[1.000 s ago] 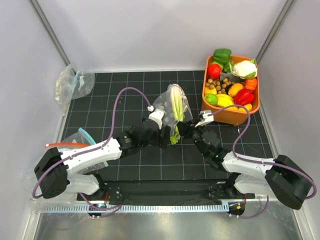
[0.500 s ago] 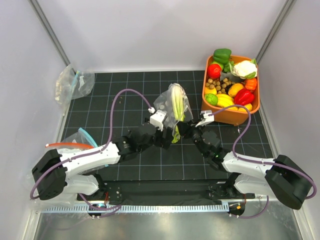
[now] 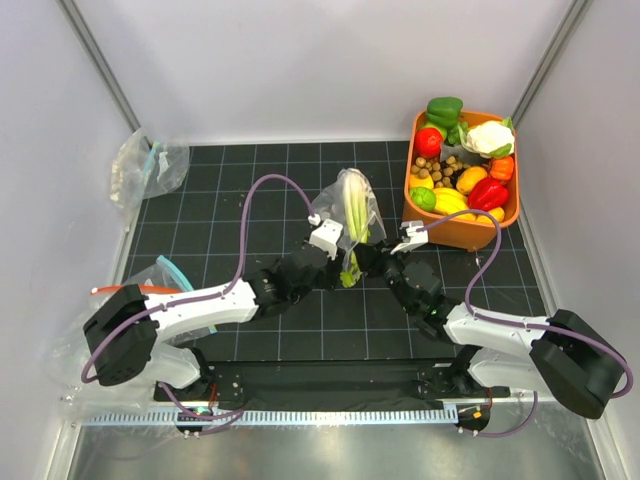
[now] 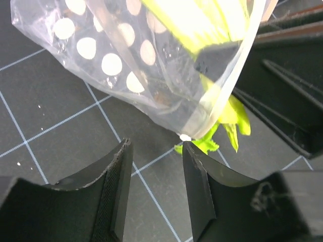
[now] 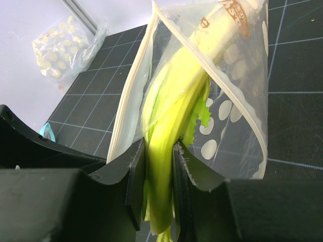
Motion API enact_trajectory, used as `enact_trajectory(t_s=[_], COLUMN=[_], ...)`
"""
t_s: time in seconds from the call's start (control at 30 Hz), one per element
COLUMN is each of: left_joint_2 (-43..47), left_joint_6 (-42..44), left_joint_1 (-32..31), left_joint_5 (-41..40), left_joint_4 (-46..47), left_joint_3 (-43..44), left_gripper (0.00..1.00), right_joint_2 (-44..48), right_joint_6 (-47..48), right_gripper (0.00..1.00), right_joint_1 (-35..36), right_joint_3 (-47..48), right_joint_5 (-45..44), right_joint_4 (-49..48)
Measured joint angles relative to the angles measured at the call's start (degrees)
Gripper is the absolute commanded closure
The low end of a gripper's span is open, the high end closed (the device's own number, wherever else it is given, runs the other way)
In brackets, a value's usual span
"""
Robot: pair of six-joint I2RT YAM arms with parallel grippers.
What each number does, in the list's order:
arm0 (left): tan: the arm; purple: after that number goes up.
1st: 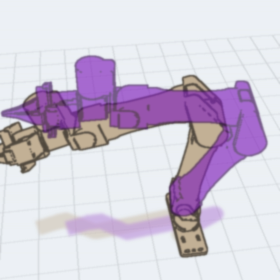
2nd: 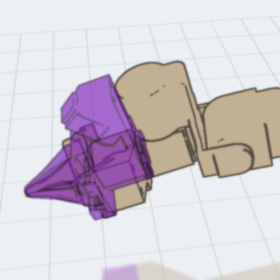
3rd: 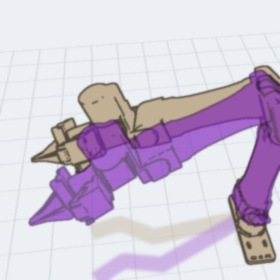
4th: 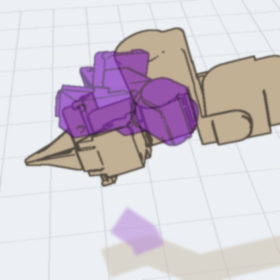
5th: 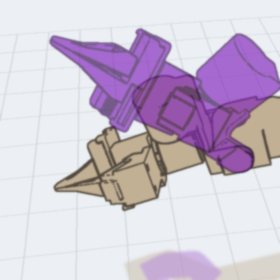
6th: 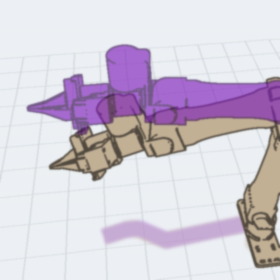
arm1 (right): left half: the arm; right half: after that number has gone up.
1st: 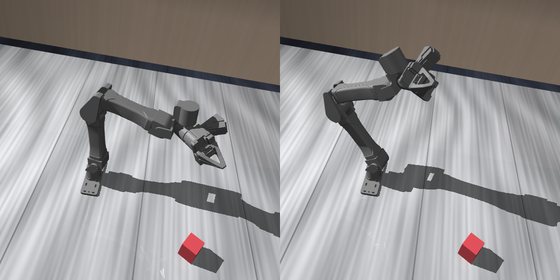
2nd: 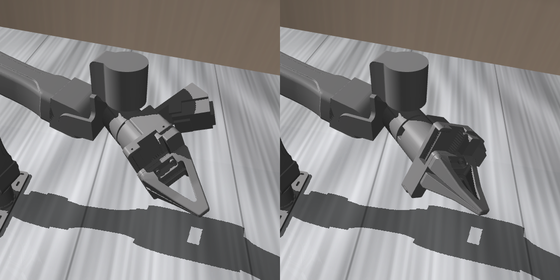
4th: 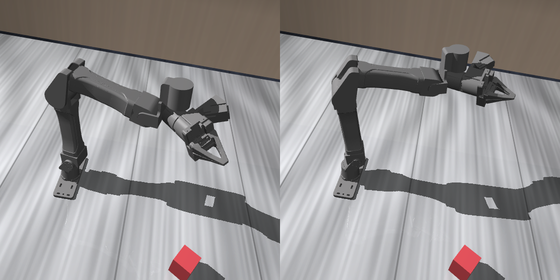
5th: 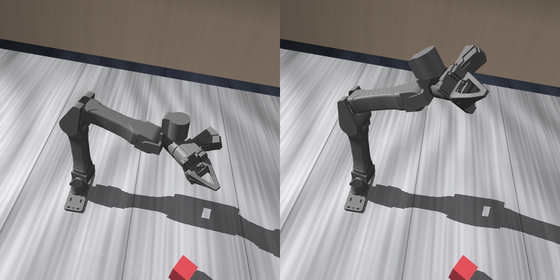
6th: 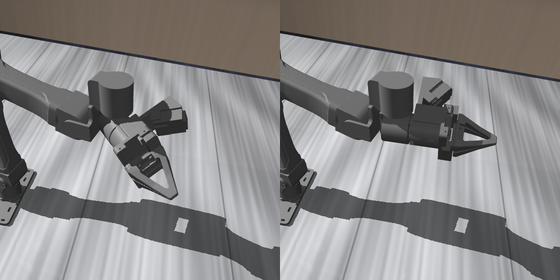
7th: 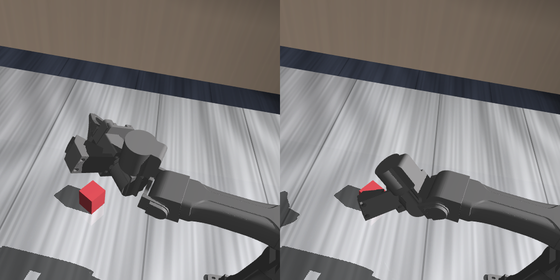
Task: Place the food in the zip-top bag and seal the zipper
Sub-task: Adjust the fake vegetable in the zipper food storage bag.
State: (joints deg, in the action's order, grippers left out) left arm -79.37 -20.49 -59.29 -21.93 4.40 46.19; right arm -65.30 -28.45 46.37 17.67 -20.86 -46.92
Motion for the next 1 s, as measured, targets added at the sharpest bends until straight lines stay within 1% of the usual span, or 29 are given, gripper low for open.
enact_trajectory(t_s=[0.03,0.1,0.17,0.27,0.4,0.47,0.5,0.53,0.6,0.63,0.7,0.73,0.8,0.83,0.9,0.93,1.0], left_joint_2=[-0.17,-0.5,-0.55,-0.55,-0.52,-0.52,-0.59,-0.81,-1.95,-3.04,-5.42,-6.34,-7.54,-7.76,-7.89,-7.89,-7.89], left_joint_6=[-0.02,0.09,0.02,0.0,0.0,0.0,0.0,0.0,0.04,0.09,0.02,0.04,0.0,-0.07,-0.13,-0.13,-0.31], left_joint_1=[0.0,0.0,0.0,0.0,0.0,0.0,0.0,0.0,0.0,0.0,0.0,-0.04,-0.17,-0.17,-0.17,-0.17,-0.17], left_joint_5=[-0.22,-0.2,0.09,1.31,2.29,2.4,2.4,2.38,2.19,1.73,1.14,0.85,0.11,-0.15,-0.63,-0.72,-0.76], left_joint_4=[-0.02,0.02,0.11,0.2,0.85,1.42,1.75,1.99,2.14,2.05,1.7,1.6,1.25,1.11,0.81,0.79,0.5], left_joint_3=[0.24,0.72,0.85,0.85,0.83,0.83,0.85,0.94,1.75,2.6,4.31,4.76,5.33,5.38,5.42,5.44,5.81], left_gripper=[0.5,0.39,0.32,0.3,0.3,0.33,0.35,0.41,0.47,0.53,0.58,0.65,0.74,0.83,0.92,1.0,1.0], right_joint_2=[0.0,0.0,0.0,0.0,0.0,0.0,-0.02,-0.11,-0.52,-0.74,-0.85,-0.85,-0.85,-0.85,-0.85,-0.83,-0.83], right_joint_6=[0.0,-0.02,-0.02,-0.04,-0.15,-0.17,-0.17,-0.17,-0.17,-0.17,-0.17,-0.17,-0.17,-0.17,-0.17,-0.17,-0.17], right_gripper=[0.99,0.99,0.99,0.99,0.99,0.99,0.99,0.99,0.99,0.99,0.99,0.99,0.99,0.99,0.99,0.99,0.99], right_joint_1=[0.02,0.0,0.02,0.02,0.0,0.02,0.02,0.02,0.02,0.02,-0.11,-0.22,-0.24,-0.24,-0.24,-0.24,-0.24], right_joint_3=[0.0,0.0,0.0,0.0,0.0,0.0,0.0,0.0,0.0,0.0,0.0,0.0,0.0,0.0,0.0,0.0,0.0], right_joint_5=[0.0,0.0,-0.02,-0.02,-0.02,-0.02,-0.02,-0.02,-0.02,-0.02,-0.22,-0.35,-0.37,-0.35,-0.35,-0.35,-0.35], right_joint_4=[0.02,0.07,0.2,0.26,0.26,0.28,0.26,0.26,0.26,0.26,0.24,0.26,0.26,0.26,0.24,0.24,0.22])
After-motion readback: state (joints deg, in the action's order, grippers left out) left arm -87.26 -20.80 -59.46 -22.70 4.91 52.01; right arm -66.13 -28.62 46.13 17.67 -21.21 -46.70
